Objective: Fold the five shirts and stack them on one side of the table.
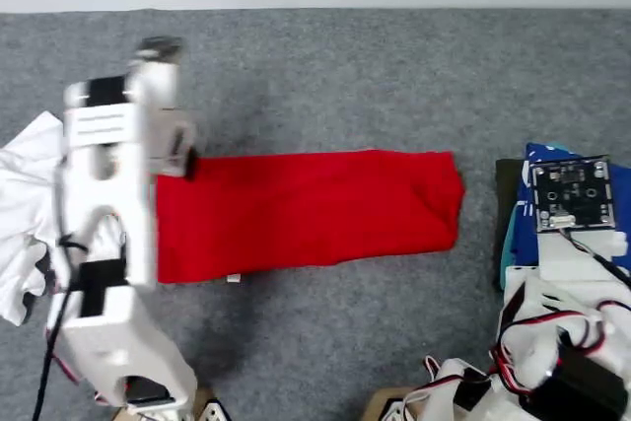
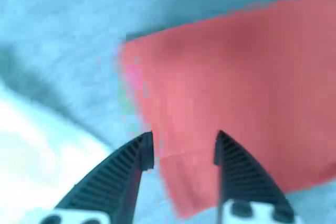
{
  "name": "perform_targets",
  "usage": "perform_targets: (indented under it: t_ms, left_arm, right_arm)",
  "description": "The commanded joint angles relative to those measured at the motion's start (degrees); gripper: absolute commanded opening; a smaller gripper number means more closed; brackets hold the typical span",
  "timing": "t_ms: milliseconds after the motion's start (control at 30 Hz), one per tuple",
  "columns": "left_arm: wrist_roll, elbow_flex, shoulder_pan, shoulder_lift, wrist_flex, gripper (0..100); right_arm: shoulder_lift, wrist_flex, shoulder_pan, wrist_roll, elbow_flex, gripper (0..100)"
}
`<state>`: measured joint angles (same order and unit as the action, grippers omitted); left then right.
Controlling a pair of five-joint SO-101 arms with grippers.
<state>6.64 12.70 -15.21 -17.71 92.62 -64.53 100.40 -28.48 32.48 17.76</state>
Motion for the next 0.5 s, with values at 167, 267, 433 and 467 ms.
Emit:
perform_targets:
  t_ms: [167, 267, 433, 467]
  left_arm:
    - [5.4, 1.8, -6.7, -9.2, 0.1, 22]
    - [5.8, 1.9, -6.2, -11.7, -0.4, 22]
    - [6.4, 1.8, -5.7, -14.3, -1.8, 22]
    - [6.4, 1.8, -5.6, -15.1, -2.5, 22]
  right_arm:
    - [-0.2, 1.2, -0.7, -0.4, -0.1, 1.2]
    - [-0.2, 1.5, -0.7, -0.4, -0.1, 1.1]
    - [-0.2, 1.5, -0.8, -0.5, -0.1, 1.1]
    - [-0.2, 1.5, -0.8, -0.6, -0.1, 1.1]
